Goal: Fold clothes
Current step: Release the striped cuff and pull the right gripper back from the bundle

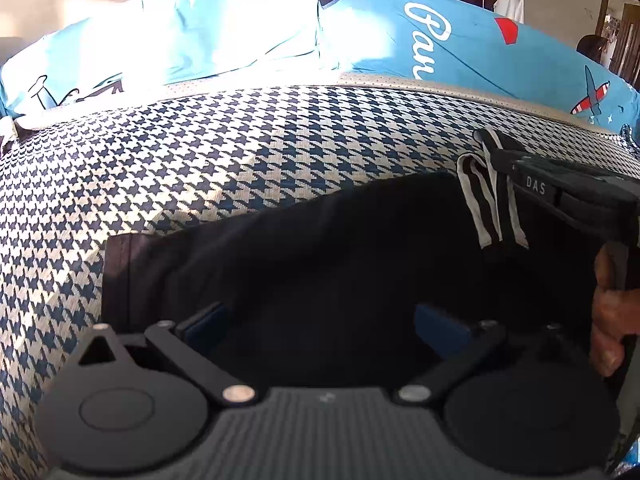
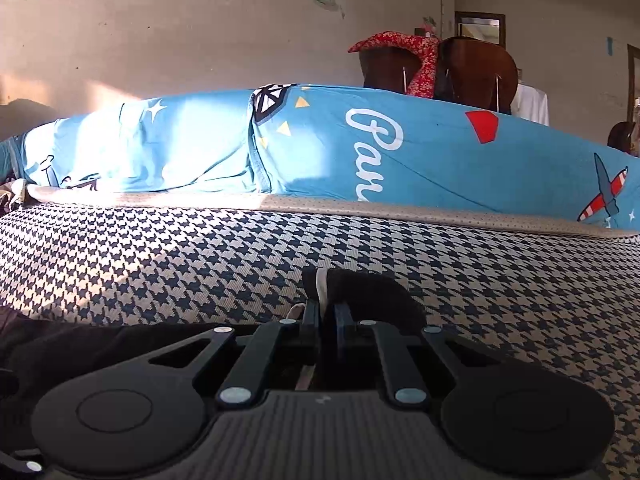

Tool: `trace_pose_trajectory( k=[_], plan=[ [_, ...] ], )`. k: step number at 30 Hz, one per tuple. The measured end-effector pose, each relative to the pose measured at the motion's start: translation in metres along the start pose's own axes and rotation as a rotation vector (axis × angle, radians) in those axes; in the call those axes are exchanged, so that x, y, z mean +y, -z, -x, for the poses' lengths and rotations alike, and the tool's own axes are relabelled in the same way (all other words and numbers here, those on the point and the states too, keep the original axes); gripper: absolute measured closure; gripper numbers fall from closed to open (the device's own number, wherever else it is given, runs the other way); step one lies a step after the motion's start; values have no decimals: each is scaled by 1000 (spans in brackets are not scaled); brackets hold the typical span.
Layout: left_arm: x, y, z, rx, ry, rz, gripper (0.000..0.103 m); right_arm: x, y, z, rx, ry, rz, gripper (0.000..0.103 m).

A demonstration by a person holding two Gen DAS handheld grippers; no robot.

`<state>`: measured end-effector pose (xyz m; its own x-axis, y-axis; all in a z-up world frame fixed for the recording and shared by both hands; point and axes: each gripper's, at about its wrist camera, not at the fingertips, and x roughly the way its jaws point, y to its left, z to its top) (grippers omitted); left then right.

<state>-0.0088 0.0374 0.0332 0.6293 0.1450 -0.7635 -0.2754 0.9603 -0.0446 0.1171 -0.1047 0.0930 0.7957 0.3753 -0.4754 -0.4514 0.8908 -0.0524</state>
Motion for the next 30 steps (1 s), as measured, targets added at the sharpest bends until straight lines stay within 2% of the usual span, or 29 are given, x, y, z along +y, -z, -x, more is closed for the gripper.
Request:
trace_pose_trajectory(
  k=[3, 5, 7, 19, 24, 26, 30],
  plan=[
    [-1, 1, 0, 1, 2, -7, 0, -1, 9, -11, 52, -17, 8, 90],
    [-1, 1, -1, 2, 1, -10, 0, -1, 14, -12, 46, -9, 13, 88],
    [-1, 0, -2, 3, -2, -10, 0, 3, 12, -10, 45, -17, 35, 80],
    [-5, -1, -1, -9, 3, -25, 0, 1, 7, 36, 18, -35, 28, 79],
    [-5, 1, 2, -14, 9, -30, 0, -19, 9, 60, 25, 37, -36, 79],
    [-6, 1, 3, -18, 8, -35, 0, -29, 12, 67, 39, 86, -71, 79],
    [-9, 0, 4, -23, 12, -49, 0, -49, 24, 74, 96, 122, -169, 79]
  ],
)
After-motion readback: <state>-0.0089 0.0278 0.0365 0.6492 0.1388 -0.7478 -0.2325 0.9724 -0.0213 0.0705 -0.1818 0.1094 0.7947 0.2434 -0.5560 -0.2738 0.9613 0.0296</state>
